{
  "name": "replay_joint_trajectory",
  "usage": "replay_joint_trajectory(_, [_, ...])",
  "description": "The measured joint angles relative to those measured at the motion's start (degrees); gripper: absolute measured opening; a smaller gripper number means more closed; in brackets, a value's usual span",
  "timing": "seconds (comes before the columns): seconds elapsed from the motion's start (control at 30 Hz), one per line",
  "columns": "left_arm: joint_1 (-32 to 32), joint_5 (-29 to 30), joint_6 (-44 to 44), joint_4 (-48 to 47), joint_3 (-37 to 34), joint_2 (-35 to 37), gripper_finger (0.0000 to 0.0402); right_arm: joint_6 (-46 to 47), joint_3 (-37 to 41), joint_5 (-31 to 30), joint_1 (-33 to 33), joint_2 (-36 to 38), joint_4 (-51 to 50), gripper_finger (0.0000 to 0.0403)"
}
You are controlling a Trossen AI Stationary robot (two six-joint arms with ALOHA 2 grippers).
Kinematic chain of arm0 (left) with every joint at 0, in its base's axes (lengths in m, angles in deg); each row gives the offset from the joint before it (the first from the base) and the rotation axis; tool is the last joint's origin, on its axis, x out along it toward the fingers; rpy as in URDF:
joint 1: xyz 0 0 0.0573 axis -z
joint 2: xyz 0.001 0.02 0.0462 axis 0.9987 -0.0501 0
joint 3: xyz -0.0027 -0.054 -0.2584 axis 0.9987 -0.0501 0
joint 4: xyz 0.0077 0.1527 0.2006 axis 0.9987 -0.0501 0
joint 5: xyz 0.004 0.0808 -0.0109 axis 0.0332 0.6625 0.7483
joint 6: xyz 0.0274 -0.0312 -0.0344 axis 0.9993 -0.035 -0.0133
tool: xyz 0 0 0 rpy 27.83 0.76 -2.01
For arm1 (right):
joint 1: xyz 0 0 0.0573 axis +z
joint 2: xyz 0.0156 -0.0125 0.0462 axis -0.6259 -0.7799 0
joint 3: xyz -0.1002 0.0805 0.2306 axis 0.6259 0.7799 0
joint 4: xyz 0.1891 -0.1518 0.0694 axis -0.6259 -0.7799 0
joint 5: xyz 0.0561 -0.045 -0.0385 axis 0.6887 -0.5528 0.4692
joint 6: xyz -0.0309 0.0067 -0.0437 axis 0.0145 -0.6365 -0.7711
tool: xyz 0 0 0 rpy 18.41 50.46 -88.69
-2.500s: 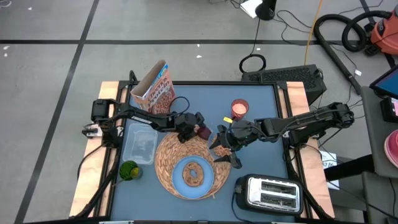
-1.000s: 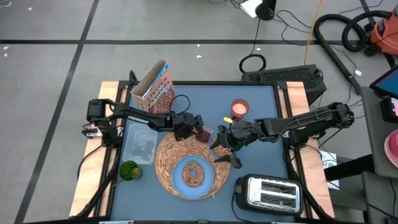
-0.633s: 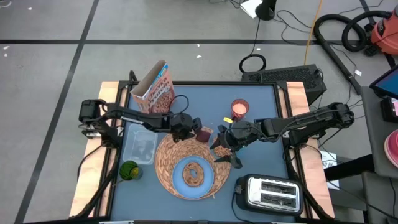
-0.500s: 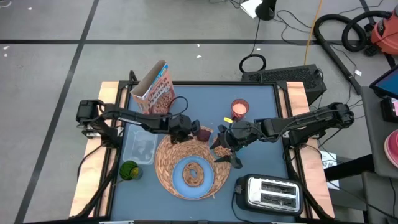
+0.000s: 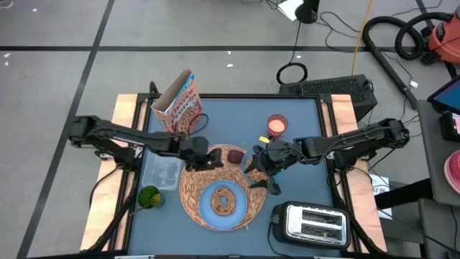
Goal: Arrange a breakfast setting
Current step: Put the gold spoon on the table to the right of the blue bowl
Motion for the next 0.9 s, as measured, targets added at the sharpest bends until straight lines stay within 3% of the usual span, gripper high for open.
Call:
replay_joint_trajectory(0.27, [2.2,-10.6,-1.5,-11.7,0.0,11.9,0.0245,0.0,5.4,-0.1,0.0,0.0,6.0,0.027])
replay_joint_trajectory(0.53, [5.8,-23.2,-13.2,-22.9,0.0,21.1,0.0245,3.0,9.6,0.0,0.0,0.0,14.9,0.027])
replay_joint_trajectory(0.9, [14.9,-27.9,-24.3,-38.9,0.0,27.7,0.0245,1.9,9.6,0.0,0.0,0.9,16.2,0.027])
